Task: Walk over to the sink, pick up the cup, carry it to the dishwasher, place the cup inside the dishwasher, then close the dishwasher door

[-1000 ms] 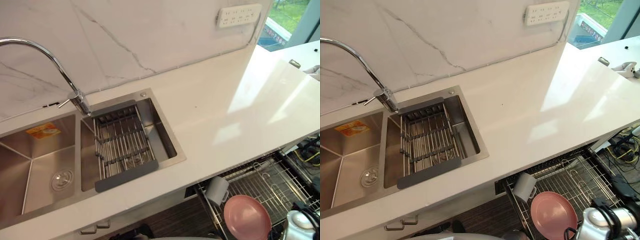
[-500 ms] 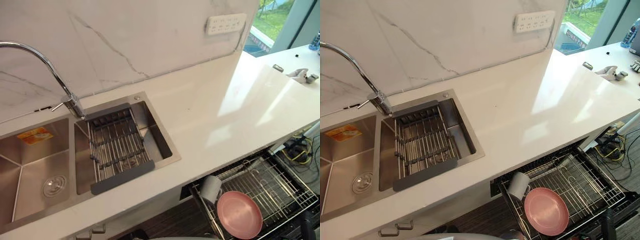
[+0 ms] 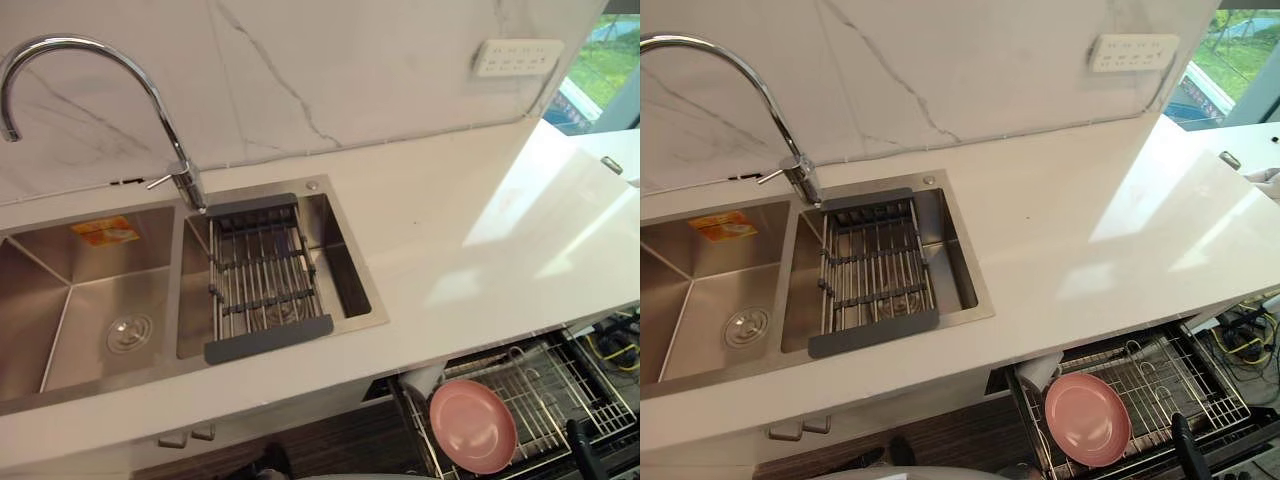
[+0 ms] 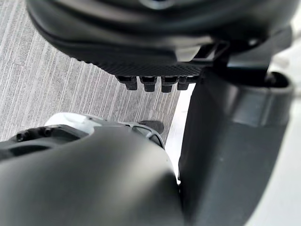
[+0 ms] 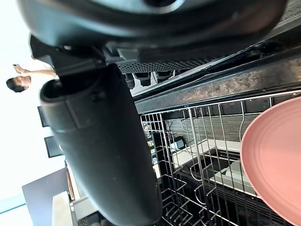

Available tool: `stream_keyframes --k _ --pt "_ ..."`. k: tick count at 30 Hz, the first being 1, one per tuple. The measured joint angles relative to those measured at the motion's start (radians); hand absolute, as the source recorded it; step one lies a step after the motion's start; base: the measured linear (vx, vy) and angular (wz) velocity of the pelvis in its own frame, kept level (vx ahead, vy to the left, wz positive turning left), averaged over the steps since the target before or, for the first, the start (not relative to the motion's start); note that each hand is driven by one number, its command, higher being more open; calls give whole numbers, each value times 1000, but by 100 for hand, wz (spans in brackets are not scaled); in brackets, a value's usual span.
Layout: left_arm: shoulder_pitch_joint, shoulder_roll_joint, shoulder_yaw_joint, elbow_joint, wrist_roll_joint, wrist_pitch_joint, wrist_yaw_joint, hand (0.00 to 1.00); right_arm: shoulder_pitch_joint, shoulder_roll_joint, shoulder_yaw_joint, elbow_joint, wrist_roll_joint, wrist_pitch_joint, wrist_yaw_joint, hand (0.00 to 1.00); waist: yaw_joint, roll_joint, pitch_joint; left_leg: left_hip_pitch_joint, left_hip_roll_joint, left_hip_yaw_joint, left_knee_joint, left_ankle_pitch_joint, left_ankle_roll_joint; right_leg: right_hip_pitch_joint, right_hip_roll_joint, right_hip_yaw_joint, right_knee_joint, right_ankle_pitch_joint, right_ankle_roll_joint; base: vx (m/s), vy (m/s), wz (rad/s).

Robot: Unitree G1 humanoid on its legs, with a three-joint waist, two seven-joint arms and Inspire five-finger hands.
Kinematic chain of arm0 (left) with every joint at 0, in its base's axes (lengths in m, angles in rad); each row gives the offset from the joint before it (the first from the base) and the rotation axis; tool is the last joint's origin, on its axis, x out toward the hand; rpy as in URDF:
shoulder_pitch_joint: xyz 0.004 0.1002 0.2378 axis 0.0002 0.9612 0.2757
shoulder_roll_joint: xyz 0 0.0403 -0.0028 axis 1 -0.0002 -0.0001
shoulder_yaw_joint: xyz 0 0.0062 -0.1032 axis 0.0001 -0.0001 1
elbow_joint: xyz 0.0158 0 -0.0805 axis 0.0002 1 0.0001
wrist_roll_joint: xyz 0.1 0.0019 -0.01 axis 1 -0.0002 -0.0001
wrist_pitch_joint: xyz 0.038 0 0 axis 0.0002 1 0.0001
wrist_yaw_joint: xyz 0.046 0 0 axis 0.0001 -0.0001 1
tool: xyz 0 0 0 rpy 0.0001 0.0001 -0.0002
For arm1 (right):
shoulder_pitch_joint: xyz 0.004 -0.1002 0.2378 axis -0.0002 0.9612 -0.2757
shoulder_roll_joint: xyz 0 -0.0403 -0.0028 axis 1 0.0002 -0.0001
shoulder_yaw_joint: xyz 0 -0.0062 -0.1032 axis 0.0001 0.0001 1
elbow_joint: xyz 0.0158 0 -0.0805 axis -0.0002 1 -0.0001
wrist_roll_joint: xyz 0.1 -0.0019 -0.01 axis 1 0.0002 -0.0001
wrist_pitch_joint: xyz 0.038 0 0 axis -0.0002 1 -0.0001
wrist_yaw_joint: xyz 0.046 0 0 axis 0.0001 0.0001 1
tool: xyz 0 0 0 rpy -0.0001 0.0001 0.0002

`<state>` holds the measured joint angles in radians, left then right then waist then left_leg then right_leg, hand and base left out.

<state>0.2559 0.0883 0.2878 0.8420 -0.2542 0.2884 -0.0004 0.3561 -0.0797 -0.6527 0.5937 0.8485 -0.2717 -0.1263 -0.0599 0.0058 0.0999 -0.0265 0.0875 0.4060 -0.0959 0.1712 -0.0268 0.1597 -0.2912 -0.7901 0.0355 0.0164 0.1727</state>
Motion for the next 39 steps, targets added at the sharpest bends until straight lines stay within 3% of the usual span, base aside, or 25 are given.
stream_keyframes --k 7,8,9,10,11,12,13,19,25,27,28,36,38,39 --pt "0 -17 30 -2 2 -13 -35 100 0 -28 0 13 32 6 -5 100 16 26 13 -41 -7 -32 0 -10 8 -6 -2 -35 18 -2 3 -81 39 18" --pt "-1 -18 34 -3 8 -13 -47 100 0 -31 0 12 32 6 -5 100 17 29 15 -51 -9 -26 0 -29 5 -11 -1 -41 13 -2 4 -84 62 26" --pt "-6 -16 38 -3 24 -12 -58 100 0 -29 1 10 32 6 -5 100 18 22 18 -62 -22 0 0 -96 -25 -16 -5 -46 -16 -2 6 -87 84 21" --pt "-20 -13 42 -5 46 -10 -72 100 -7 -24 15 -6 30 4 -5 100 25 -1 33 -63 -38 52 57 -100 37 -25 -42 -48 -40 2 15 -50 84 6" --pt "-26 -15 44 -4 51 -10 -74 100 -8 -35 27 -23 30 5 -7 100 28 17 44 -75 -27 59 149 -97 52 -25 -36 -43 -26 3 16 1 112 -23" --pt "-34 -17 39 6 92 -8 -77 100 -24 -60 35 -40 28 9 -7 100 31 53 52 -68 -6 55 182 -139 49 -30 -18 -34 -18 11 19 -6 122 -33" --pt "-49 -8 37 12 145 -7 -79 100 -48 -47 49 -55 25 19 -13 100 37 64 50 -58 -13 50 145 -139 31 -35 -17 -34 -26 5 13 -21 105 -34" --pt "-66 -5 38 15 229 5 -100 100 -116 -74 173 -101 -45 81 -13 100 46 69 60 -19 -31 63 37 -119 25 -54 -14 -32 2 1 6 -59 13 2" --pt "-78 -1 12 14 241 4 -87 100 -205 -99 291 -133 -104 145 28 100 63 84 66 -2 -3 65 5 -98 3 -60 4 -44 40 -13 -19 -26 -24 6" --pt "-78 -1 1 16 241 4 -87 100 -189 -100 306 -129 -110 169 45 100 62 96 70 -7 13 39 7 -31 9 -69 11 -42 69 -20 -33 27 -29 -10" --pt "-82 4 -12 14 241 -2 -85 100 -190 -84 306 -134 -112 169 44 100 61 108 65 -11 19 39 5 -9 7 -78 13 -40 81 -21 -33 23 -21 -11" --pt "-81 -5 -54 13 174 -45 -68 100 -190 -4 308 -166 -110 101 38 100 66 126 92 -29 47 1 4 3 1 -94 8 -65 161 -77 -48 -32 -23 11" --pt "-81 -21 -49 3 174 -50 -67 100 -193 18 318 -204 -112 94 39 100 73 139 98 -46 58 3 3 -19 -26 -108 21 -69 151 -79 -50 -130 -15 6" --pt "-81 -21 -50 -4 174 -56 -67 100 -195 26 351 -228 -116 92 39 100 73 136 102 -54 59 20 3 -64 -69 -113 29 -70 119 -75 -50 -136 17 -18"
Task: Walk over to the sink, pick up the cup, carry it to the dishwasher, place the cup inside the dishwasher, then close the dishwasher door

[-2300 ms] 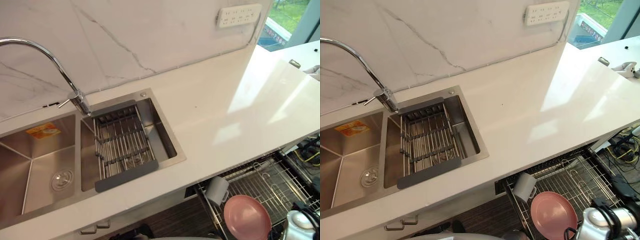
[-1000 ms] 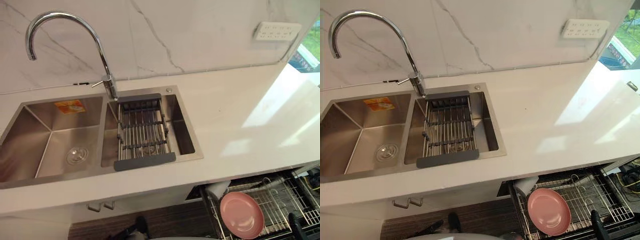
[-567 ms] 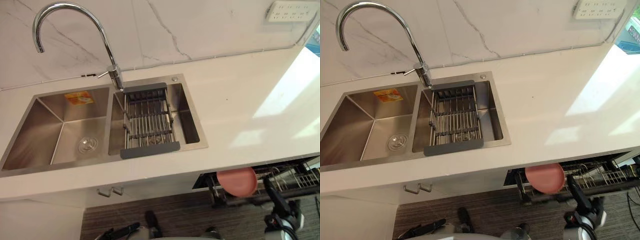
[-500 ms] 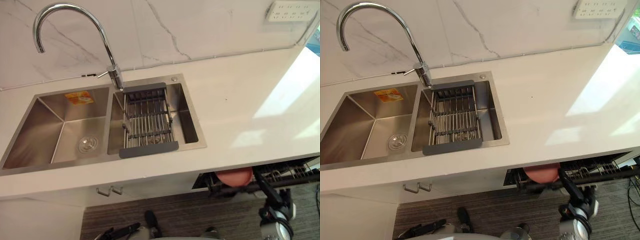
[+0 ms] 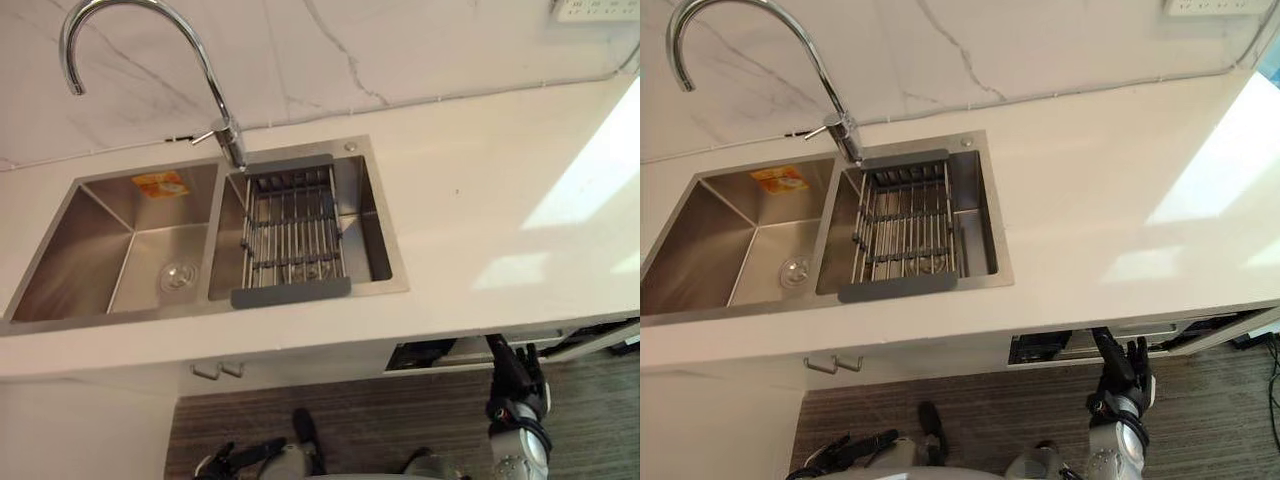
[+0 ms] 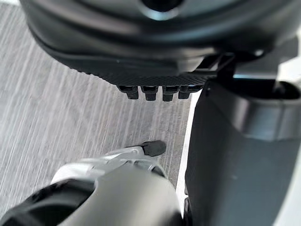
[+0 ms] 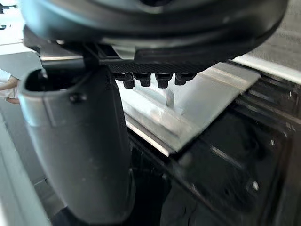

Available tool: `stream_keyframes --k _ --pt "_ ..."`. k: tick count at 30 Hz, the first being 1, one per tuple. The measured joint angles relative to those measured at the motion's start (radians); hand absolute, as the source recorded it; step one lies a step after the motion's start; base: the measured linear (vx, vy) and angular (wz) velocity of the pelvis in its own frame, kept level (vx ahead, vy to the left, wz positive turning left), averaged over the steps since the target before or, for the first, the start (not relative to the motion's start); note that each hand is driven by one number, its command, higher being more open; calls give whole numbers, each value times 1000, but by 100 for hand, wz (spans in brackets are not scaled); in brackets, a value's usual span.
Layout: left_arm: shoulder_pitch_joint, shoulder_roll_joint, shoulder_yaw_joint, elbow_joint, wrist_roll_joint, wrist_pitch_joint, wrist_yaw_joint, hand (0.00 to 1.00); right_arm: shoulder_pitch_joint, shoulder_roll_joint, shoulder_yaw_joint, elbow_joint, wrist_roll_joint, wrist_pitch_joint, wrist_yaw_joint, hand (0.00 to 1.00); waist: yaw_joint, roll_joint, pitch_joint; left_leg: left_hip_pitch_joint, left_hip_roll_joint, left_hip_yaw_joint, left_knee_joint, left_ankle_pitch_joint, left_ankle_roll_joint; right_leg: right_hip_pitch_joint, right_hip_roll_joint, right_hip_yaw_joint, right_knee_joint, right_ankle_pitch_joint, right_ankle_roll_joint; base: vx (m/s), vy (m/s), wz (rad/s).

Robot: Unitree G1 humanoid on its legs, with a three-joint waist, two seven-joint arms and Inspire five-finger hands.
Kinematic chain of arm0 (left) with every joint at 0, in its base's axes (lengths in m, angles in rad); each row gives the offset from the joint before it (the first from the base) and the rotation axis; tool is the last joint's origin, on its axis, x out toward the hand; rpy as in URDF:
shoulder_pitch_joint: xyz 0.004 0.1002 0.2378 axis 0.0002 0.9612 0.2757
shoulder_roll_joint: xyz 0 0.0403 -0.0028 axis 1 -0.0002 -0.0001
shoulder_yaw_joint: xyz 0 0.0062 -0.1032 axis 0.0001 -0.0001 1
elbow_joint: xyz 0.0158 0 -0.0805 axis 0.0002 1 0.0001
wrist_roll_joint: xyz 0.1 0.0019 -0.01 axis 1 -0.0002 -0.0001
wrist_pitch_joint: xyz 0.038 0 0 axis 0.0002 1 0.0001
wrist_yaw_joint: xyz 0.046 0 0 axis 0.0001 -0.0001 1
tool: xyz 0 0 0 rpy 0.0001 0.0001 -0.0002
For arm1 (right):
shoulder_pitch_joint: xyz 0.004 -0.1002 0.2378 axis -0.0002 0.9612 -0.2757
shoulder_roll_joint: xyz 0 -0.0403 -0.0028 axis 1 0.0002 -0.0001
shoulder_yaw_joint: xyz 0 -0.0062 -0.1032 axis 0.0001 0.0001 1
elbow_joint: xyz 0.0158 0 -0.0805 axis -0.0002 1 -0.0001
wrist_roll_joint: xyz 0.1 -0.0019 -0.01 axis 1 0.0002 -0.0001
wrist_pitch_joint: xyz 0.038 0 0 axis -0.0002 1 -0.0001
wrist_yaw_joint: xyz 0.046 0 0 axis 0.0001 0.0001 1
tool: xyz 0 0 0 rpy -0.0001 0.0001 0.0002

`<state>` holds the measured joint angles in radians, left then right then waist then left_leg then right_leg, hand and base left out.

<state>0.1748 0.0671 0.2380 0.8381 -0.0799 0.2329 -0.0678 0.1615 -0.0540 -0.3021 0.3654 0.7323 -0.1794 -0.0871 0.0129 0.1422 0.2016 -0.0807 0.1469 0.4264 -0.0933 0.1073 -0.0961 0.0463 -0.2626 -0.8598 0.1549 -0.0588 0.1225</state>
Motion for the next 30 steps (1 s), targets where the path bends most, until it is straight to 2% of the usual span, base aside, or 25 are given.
stream_keyframes --k 1,2,3,5,8,10,13,14,17,19,21,22,24,26,28,29,30 --pt "-3 0 0 -4 -1 -1 -1 100 -3 7 46 -36 -17 2 4 100 7 -19 10 0 -11 8 42 5 33 -9 -7 4 -23 14 -7 -115 19 -31" --pt "-3 -3 0 -5 -1 0 -2 100 -3 2 72 -56 -28 3 7 100 12 -7 5 -1 -9 10 83 8 39 -11 -4 7 -22 14 -7 -45 29 -52" --pt "1 -11 -9 -2 1 0 -2 100 -8 -1 93 -61 -30 13 -3 100 17 8 -4 5 8 9 103 -18 67 -13 24 10 -23 17 -5 -15 15 -40" --pt "-6 -10 -29 -5 0 4 -2 100 13 -24 164 -57 -86 34 -1 100 17 16 -13 7 10 19 77 -25 59 -15 48 16 -54 21 -7 -50 -2 -13" --pt "-5 -22 -22 1 -34 27 0 100 70 -68 253 -49 -183 61 48 100 16 9 -17 15 6 33 17 -23 51 -22 71 12 -87 21 -7 -39 -26 16" --pt "-5 -20 -23 10 -46 27 -1 100 77 -77 311 16 -232 87 94 100 17 -2 -25 24 10 39 2 -17 42 -19 73 9 -88 20 -9 26 -25 26" --pt "-2 -24 -29 42 -132 26 -6 100 77 -46 351 201 -298 137 130 100 24 -12 -40 62 15 39 2 7 27 16 72 13 -73 21 -39 60 -6 16" --pt "1 -28 -29 43 -157 28 -13 100 71 -39 348 233 -316 148 128 100 28 -14 -41 71 15 42 2 15 30 21 70 18 -69 22 -45 100 34 -5" --pt "-1 -12 -30 68 -197 39 -43 100 33 -18 307 327 -334 141 120 100 26 -44 -57 82 14 49 2 36 24 21 69 39 -67 32 -41 127 35 -18" --pt "-5 10 -36 87 -209 46 -62 100 9 -1 255 413 -341 122 105 100 22 -78 -77 100 5 58 6 40 34 32 62 53 -66 36 -41 179 18 -14" --pt "-9 34 -56 98 -242 59 -97 100 -1 -8 224 473 -372 118 101 100 22 -97 -81 116 -3 64 6 37 36 45 57 62 -66 36 -39 161 21 -8" --pt "-10 47 -68 108 -256 61 -101 100 -8 -16 195 519 -393 117 99 100 21 -108 -82 124 -9 68 6 35 37 50 50 65 -61 36 -39 148 37 -7" --pt "-14 51 -70 120 -278 64 -105 100 -15 -30 146 598 -432 117 91 100 17 -107 -82 139 -15 75 6 22 36 54 33 67 -33 32 -37 106 71 -3" --pt "-16 53 -70 139 -293 65 -110 100 -18 -43 91 649 -452 125 79 100 14 -110 -80 152 -25 75 6 2 38 41 -4 66 43 7 -36 44 72 3" --pt "-23 57 -75 157 -293 73 -120 100 -12 -60 64 671 -463 130 66 100 -2 -108 -80 157 -33 56 1 -30 31 6 -62 68 188 -6 -49 -6 73 25" --pt "-24 74 -96 159 -293 84 -134 100 1 -64 41 679 -463 138 57 100 -6 -116 -77 166 -43 36 1 -43 37 -20 -112 99 301 -5 -60 2 89 43" --pt "-24 86 -108 155 -296 90 -142 100 12 -56 22 685 -457 148 42 100 -6 -127 -72 180 -55 5 1 -56 49 -52 -142 179 396 11 -101 11 74 36"
